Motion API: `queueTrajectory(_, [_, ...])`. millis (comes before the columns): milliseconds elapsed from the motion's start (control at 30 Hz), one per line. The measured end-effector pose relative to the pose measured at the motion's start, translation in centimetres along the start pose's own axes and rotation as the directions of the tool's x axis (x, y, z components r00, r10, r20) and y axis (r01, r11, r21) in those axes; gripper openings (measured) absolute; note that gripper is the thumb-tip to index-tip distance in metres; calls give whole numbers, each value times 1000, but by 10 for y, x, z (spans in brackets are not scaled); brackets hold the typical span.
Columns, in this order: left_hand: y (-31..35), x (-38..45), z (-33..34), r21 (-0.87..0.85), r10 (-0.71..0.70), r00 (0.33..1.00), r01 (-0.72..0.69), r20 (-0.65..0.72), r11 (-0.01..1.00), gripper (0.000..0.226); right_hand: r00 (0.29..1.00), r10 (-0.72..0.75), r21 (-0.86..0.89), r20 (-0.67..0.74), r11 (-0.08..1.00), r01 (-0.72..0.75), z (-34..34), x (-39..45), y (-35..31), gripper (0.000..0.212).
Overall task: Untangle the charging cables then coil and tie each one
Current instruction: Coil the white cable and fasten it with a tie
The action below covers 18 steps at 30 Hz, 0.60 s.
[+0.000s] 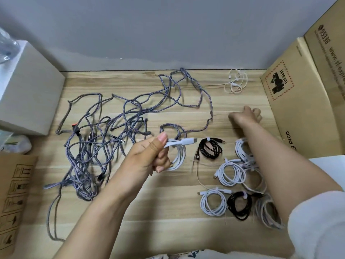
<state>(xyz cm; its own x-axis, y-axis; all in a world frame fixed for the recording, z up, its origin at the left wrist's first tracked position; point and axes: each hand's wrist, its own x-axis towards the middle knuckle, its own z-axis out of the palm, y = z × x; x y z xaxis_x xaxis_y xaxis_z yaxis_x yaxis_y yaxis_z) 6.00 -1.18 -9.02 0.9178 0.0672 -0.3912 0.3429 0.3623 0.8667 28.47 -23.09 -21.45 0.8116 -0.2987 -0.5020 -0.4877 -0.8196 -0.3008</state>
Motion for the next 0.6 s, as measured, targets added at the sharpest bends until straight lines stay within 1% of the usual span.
queueTrajectory(100, [0,2,-1,21,-1,1000,1,-20,1000,37,996,-31,20,-80,999,33,8,0,0,65])
queueTrajectory(200, [0,0,-3,46,13,999,-11,-45,999,38,991,-46,106,-129,993,60,10,-10,-5,58])
queueTrajectory(267, [-1,-1,-5,30,20,997,-18,-73,999,40,970,-103,224,-221,962,153,5,-24,-12,50])
queueTrajectory(300, [-1,-4,-6,14,23,996,-21,-87,1000,39,943,-154,312,-295,917,247,0,-37,-17,43])
queueTrajectory(333, [-1,-5,-6,-1,25,995,-25,-96,1000,39,908,-213,413,-360,836,360,-5,-51,-22,36])
queueTrajectory(367, [-1,-7,-7,-8,31,994,-32,-108,999,39,866,-274,509,-419,718,474,-12,-69,-28,30])
queueTrajectory(400, [0,-8,-6,-4,33,992,-34,-125,999,41,832,-319,594,-454,587,550,-18,-90,-34,23])
queueTrajectory(433, [0,-12,-6,9,38,989,-37,-145,999,44,811,-354,673,-465,453,584,-24,-116,-38,18])
queueTrajectory(467, [1,-15,-5,22,44,986,-41,-162,999,44,817,-380,753,-434,344,561,-30,-144,-41,15])
queueTrajectory(500, [0,-16,-4,27,53,984,-49,-173,998,44,832,-413,829,-370,258,496,-34,-170,-42,17])
queueTrajectory(567, [0,-22,-2,41,85,981,-79,-172,996,45,823,-517,928,-236,132,349,-38,-221,-39,22])
queueTrajectory(600, [0,-26,-3,60,109,981,-100,-158,993,44,795,-580,957,-174,89,275,-37,-244,-37,22])
